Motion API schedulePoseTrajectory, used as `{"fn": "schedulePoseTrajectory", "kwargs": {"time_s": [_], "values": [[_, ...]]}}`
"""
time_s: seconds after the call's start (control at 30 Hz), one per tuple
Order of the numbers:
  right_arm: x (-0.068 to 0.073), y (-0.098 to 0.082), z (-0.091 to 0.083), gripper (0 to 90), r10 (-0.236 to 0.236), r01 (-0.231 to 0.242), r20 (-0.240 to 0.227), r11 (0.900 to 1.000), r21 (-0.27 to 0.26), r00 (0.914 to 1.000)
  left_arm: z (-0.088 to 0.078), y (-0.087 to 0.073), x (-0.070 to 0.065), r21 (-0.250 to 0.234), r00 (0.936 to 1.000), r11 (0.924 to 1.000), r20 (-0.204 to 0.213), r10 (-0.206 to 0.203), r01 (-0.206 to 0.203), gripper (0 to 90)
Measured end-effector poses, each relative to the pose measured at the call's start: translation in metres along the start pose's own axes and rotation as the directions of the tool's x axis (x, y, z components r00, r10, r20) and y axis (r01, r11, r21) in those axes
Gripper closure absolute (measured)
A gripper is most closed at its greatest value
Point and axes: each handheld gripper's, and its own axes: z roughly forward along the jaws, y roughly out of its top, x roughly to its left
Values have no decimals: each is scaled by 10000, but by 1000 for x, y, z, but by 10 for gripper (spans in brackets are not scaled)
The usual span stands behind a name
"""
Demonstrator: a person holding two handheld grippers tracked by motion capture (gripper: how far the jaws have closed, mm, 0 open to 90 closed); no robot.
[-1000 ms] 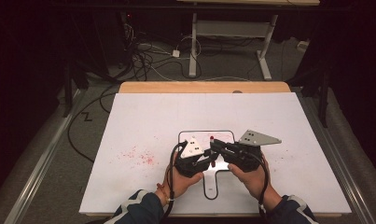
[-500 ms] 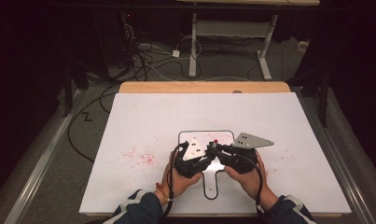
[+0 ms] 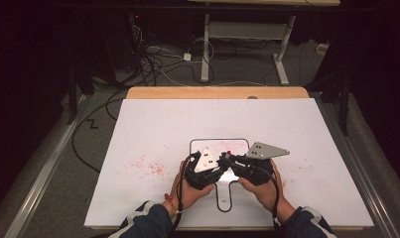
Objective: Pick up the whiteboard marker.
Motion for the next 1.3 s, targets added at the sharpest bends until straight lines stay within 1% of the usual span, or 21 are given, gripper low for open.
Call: {"fn": "schedulePoseTrajectory", "kwargs": {"time_s": [0.07, 0.17, 0.23, 0.3, 0.33, 0.37, 0.4, 0.43, 0.47, 0.5, 0.57, 0.6, 0.63, 0.7, 0.8, 0.87, 0.93, 0.97, 1.03, 1.13, 1.3], "values": [[0, 0, 0, 814, -55, 55, -19, 10000, -45, 10000, -1, 0, 1, -38, 9999, 10000, -92, -63, 63, 722], [-1, 0, -2, 813, -40, 40, 8, 9999, -128, 10000, -6, -1, 2, -51, 9996, 9999, -230, 152, -153, 636], [-3, 1, -3, 814, -158, 161, 189, 9998, -152, 9997, -11, -1, 2, 134, 9971, 9983, -505, 573, -567, 593], [-6, 2, -4, 814, -90, 93, 175, 9998, -176, 9998, -19, -3, 2, 206, 9941, 9961, -638, 875, -863, 489], [-7, 2, -5, 813, -158, 162, 196, 9997, -175, 9997, -22, -3, 2, 365, 9906, 9939, -855, 1066, -1038, 460], [-8, 2, -5, 813, -200, 204, 208, 9996, -175, 9996, -22, -3, 2, 365, 9906, 9939, -855, 1066, -1038, 444], [-9, 2, -5, 814, -221, 225, 245, 9996, -172, 9995, -27, -4, 2, 414, 9875, 9919, -973, 1237, -1202, 375], [-9, 2, -5, 814, -221, 225, 245, 9996, -172, 9995, -31, -5, 3, 472, 9868, 9911, -991, 1284, -1242, 375], [-11, 3, -5, 813, -192, 195, 195, 9997, -176, 9996, -36, -7, 5, 549, 9845, 9904, -1147, 1323, -1267, 301], [-12, 3, -5, 813, -259, 264, 262, 9995, -168, 9993, -46, -12, 10, 671, 9853, 9906, -1152, 1263, -1192, 268], [-15, 4, -5, 813, -252, 255, 189, 9995, -163, 9995, -50, -16, 15, 596, 9859, 9904, -1041, 1308, -1251, 226], [-16, 4, -5, 813, -322, 326, 236, 9994, -154, 9992, -55, -20, 18, 529, 9870, 9922, -1084, 1183, -1131, 215], [-17, 5, -5, 813, -346, 352, 310, 9992, -189, 9989, -66, -30, 24, 835, 9836, 9929, -1526, 964, -844, 201], [-19, 5, -5, 813, -278, 285, 299, 9993, -229, 9992, -71, -36, 27, 849, 9811, 9930, -1682, 959, -825, 184], [-23, 5, -6, 813, -322, 331, 377, 9992, -236, 9988, -86, -49, 37, 831, 9820, 9956, -1802, 569, -425, 180], [-26, 5, -6, 813, -255, 266, 392, 9993, -257, 9989, -94, -57, 41, 882, 9759, 9959, -2145, 397, -211, 181], [-28, 6, -6, 813, -205, 215, 403, 9994, -256, 9990, -101, -65, 45, 880, 9754, 9961, -2197, 155, 40, 186], [-29, 6, -6, 813, -219, 228, 399, 9995, -233, 9990, -104, -69, 46, 978, 9708, 9952, -2392, 166, 71, 190], [-29, 6, -5, 812, -224, 232, 361, 9995, -202, 9991, -109, -75, 49, 981, 9710, 9945, -2389, -114, 359, 194], [-28, 7, -3, 812, -247, 253, 290, 9995, -204, 9993, -114, -82, 51, 1163, 9616, 9921, -2741, -127, 462, 195], [-27, 8, 4, 813, -320, 321, 128, 9994, -126, 9994, -122, -90, 51, 1246, 9576, 9898, -2864, -314, 698, 195]]}}
